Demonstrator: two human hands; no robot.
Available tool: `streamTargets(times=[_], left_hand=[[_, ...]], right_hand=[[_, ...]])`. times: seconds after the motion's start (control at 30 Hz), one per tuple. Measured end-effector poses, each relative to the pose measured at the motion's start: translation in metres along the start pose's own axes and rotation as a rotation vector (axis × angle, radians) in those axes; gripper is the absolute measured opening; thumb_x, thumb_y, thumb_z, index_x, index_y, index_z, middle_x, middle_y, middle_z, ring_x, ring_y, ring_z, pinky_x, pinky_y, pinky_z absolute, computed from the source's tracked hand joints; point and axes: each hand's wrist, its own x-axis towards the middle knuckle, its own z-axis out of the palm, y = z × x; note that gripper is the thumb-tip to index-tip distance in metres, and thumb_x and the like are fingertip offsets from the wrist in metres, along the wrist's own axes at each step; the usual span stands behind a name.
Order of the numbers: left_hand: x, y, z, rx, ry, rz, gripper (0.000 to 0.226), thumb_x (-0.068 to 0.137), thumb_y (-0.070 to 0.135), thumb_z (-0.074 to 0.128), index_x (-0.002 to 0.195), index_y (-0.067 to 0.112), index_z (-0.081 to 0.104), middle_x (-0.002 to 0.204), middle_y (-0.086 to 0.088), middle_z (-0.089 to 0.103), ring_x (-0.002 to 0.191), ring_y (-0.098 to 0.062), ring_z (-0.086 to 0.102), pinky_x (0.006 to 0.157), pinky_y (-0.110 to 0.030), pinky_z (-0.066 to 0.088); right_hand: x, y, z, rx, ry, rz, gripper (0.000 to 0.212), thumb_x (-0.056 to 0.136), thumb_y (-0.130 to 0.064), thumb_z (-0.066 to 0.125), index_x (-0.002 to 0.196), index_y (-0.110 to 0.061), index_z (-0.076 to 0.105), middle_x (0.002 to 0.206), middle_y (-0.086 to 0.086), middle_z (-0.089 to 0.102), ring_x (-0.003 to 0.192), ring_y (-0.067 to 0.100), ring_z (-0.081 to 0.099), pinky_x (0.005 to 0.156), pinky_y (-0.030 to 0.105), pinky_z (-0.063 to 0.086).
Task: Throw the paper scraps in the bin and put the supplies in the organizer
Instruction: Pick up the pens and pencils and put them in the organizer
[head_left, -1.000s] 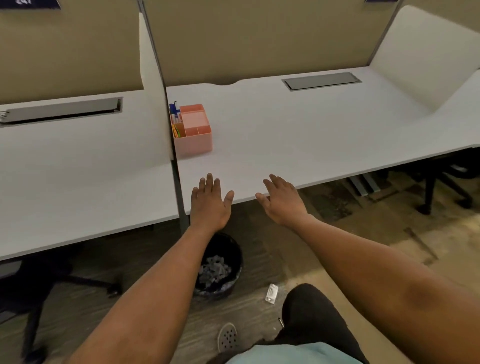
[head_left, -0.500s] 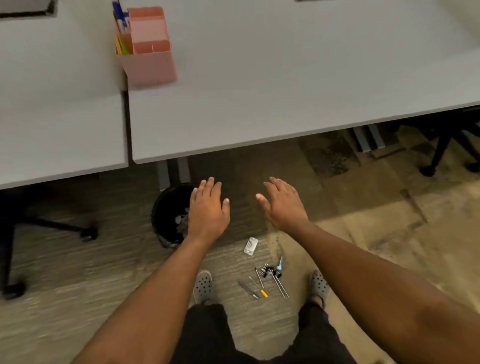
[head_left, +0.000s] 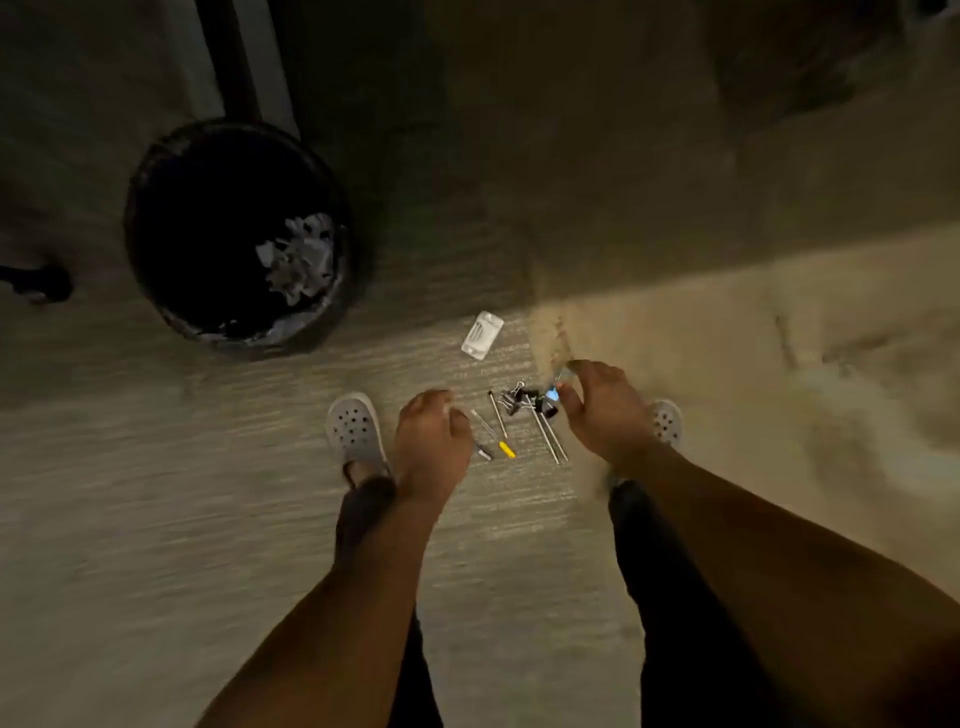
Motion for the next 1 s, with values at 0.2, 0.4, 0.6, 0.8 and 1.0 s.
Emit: streamTargets(times=[0.2, 0.4, 0.6, 0.8, 1.0], left_hand=[[0.033, -0.089, 0.116, 0.136, -0.103, -0.001, 0.040, 0.082, 0.027, 0.043, 0.108, 0.012, 0.068, 0.112, -0.011, 0.067, 0.105, -0.031, 0.059, 0.088, -0.041, 0.051], [0.067, -0.155, 0.197, 0.436, -0.254, 0.287, 0.031, 0.082, 0.010, 0.054, 0.110, 0.011, 0.067, 0.108, -0.012, 0.066, 0.098, -0.031, 0.059, 0.084, -0.039, 0.050], [0.109, -0.181, 0.256, 0.736, -0.316, 0.715, 0.053, 0.076, 0.003, 0.062, 0.126, 0.015, 0.051, 0.133, -0.014, 0.049, 0.117, -0.033, 0.049, 0.096, -0.045, 0.042], [0.131, -0.189, 0.284, 0.856, -0.336, 0.942, 0.040, 0.082, 0.007, 0.051, 0.121, 0.013, 0.054, 0.126, -0.013, 0.052, 0.117, -0.031, 0.049, 0.105, -0.048, 0.037], [0.132, -0.199, 0.283, 0.827, -0.378, 0.935, 0.026, 0.084, 0.007, 0.052, 0.109, 0.006, 0.059, 0.112, -0.014, 0.058, 0.103, -0.032, 0.055, 0.094, -0.046, 0.046]], right_hand=[[0.034, 0.065, 0.129, 0.010, -0.169, 0.055, 0.034, 0.096, -0.031, 0.049, 0.119, -0.007, 0.058, 0.114, 0.018, 0.062, 0.107, 0.036, 0.056, 0.086, 0.039, 0.045], [0.051, 0.092, 0.231, 0.055, -0.302, 0.129, 0.017, 0.091, -0.025, 0.051, 0.095, -0.015, 0.063, 0.098, 0.013, 0.069, 0.092, 0.033, 0.064, 0.076, 0.034, 0.049], [0.076, 0.096, 0.310, 0.026, -0.297, 0.204, 0.020, 0.094, -0.023, 0.045, 0.099, -0.015, 0.063, 0.100, 0.013, 0.068, 0.090, 0.031, 0.063, 0.073, 0.033, 0.049], [0.082, 0.104, 0.337, 0.102, 0.111, 0.362, 0.017, 0.090, -0.017, 0.053, 0.106, -0.011, 0.053, 0.107, 0.010, 0.058, 0.095, 0.027, 0.056, 0.069, 0.032, 0.041], [0.082, 0.134, 0.328, -0.013, 0.191, 0.462, 0.029, 0.090, -0.032, 0.058, 0.106, -0.009, 0.053, 0.111, 0.014, 0.053, 0.102, 0.034, 0.052, 0.079, 0.042, 0.046]])
